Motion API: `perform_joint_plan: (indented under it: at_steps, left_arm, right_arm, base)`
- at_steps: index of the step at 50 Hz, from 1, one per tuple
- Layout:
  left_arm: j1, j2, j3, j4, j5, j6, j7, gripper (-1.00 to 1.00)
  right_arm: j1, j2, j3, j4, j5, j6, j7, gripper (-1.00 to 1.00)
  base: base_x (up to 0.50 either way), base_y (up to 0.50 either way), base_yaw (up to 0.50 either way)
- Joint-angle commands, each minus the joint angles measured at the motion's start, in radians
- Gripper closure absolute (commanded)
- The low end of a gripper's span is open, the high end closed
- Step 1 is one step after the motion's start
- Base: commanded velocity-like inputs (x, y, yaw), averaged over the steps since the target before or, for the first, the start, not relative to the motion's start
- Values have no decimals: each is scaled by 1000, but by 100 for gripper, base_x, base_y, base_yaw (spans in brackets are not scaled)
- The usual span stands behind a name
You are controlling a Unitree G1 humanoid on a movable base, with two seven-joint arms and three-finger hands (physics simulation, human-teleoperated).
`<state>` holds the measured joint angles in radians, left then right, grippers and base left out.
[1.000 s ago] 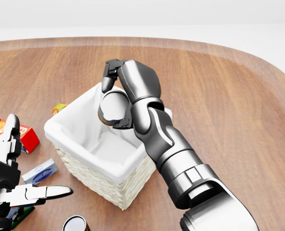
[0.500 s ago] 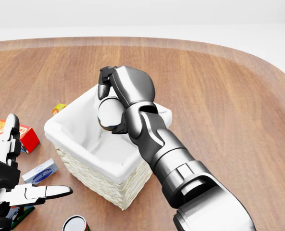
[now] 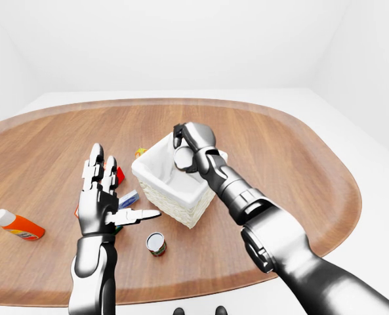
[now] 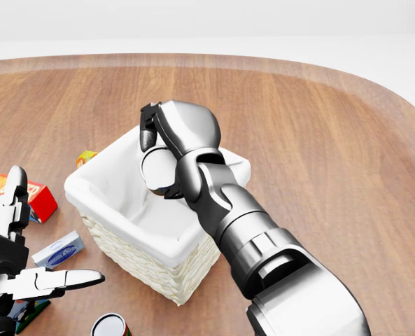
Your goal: Pick up the alphabet soup, and put it in the basket.
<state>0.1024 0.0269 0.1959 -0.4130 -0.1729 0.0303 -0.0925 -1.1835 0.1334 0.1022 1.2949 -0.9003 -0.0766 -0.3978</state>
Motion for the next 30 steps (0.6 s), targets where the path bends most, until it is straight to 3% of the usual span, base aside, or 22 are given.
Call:
perform_joint_plan:
  at_steps: [1,11,30]
  left_arm:
    - [-1,1,1,5,-1,-2,0,-100]
    - [-2,1,-1,7,1,-4,1,-100]
    - [-4,1,-1,12,1,-4,2,-100]
  right_arm:
    - [-15,1,-29,7,33,5,45,100]
    - [-14,-1,-35,7,71,34,105,100]
    - [2,0,-30,15,65,39,107,100]
  base:
    - [0,0,0]
    - [0,0,0]
    - [0,0,0]
